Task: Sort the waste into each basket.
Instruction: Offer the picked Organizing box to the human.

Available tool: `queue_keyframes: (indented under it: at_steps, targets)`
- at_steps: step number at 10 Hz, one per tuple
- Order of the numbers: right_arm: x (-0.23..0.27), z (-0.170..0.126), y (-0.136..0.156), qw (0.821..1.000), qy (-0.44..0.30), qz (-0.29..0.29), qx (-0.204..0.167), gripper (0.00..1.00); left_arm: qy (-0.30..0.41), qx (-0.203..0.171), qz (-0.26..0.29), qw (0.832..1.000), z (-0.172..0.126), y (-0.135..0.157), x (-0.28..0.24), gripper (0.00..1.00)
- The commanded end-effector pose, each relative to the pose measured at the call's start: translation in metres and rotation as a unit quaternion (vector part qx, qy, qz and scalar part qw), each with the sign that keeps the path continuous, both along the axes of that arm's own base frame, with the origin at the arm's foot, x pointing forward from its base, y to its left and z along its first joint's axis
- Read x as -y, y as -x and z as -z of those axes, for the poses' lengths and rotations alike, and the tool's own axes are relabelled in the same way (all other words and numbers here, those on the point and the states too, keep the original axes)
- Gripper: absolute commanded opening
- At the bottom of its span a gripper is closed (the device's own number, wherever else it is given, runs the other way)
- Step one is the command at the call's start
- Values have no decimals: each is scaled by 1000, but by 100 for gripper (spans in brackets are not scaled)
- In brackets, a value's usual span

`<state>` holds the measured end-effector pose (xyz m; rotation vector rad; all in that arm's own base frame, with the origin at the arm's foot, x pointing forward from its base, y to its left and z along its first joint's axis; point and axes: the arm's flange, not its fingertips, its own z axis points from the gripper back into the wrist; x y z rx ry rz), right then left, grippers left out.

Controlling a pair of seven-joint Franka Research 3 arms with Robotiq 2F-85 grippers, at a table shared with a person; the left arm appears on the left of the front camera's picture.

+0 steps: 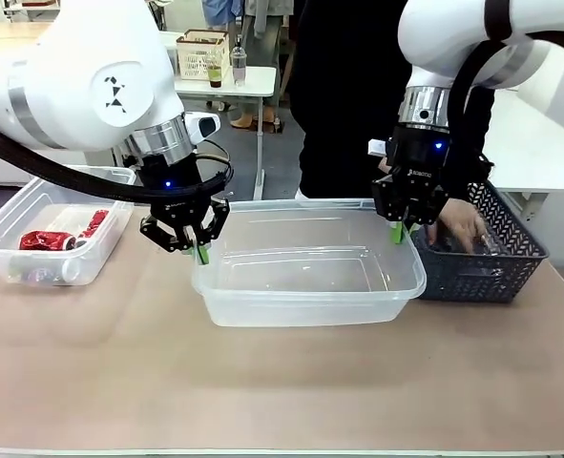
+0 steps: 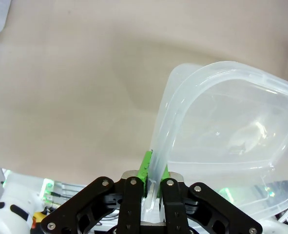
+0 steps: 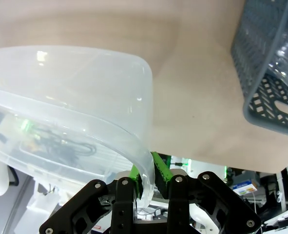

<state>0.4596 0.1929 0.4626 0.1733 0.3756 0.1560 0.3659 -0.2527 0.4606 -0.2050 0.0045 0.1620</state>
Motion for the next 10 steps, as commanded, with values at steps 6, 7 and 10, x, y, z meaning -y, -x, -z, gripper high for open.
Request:
queue_keyframes:
  at_steps: [6,7,10]
  targets:
    - [2,-1,3,1000,-1,3,-1,0,6,2,-17,1000,-1,-2,-9,0]
    - [2,-1,3,1000,-1,3,-1,0,6,2,-17,1000,-1,-2,-9,0]
    - [2,-1,3,1000,-1,3,-1,0,6,2,-17,1000,-1,-2,-9,0]
